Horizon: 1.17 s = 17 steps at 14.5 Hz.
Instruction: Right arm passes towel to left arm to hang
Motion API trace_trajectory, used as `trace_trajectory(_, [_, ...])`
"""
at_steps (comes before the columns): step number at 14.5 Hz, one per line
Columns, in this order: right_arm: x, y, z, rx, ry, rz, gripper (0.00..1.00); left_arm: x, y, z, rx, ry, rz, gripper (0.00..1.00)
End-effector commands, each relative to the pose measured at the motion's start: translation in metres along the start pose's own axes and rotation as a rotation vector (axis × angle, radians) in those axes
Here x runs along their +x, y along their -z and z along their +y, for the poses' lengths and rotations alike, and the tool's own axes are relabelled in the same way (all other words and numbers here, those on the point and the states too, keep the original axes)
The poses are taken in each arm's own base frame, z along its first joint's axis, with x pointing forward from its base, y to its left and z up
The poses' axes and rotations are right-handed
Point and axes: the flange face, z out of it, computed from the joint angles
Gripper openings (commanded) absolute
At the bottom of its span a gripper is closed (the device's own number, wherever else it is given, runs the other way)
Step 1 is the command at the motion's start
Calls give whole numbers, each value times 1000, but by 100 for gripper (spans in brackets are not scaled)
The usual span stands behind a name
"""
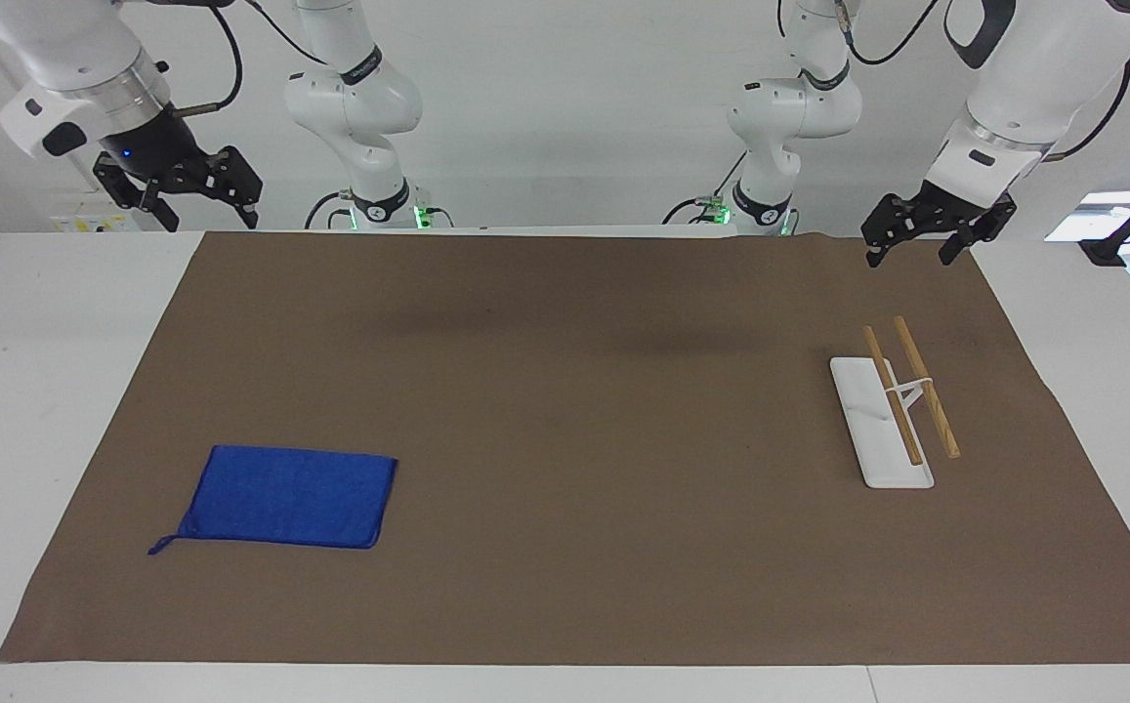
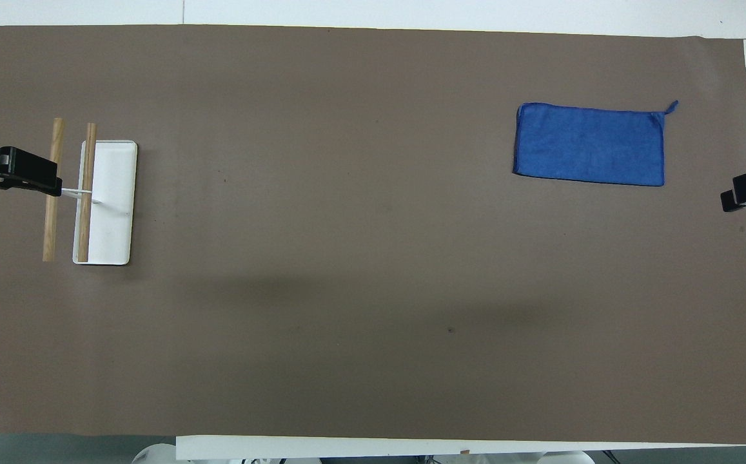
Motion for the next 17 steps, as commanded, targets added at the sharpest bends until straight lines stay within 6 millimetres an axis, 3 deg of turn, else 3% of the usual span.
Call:
trace_trajectory(1, [-6, -1, 1, 1, 17, 2, 100, -2, 1, -2, -3, 8, 15, 100])
trace_trajectory(11, [-8, -2, -3, 3, 37, -10, 100, -2, 1, -2, -3, 8, 15, 100])
trace_trajectory(14, [23, -39, -4, -8, 36, 76, 100, -3, 1, -2, -3, 8, 14, 100])
trace_trajectory(17, [81, -110, -11, -8, 29, 99, 100, -2, 1, -2, -3, 9, 15, 100])
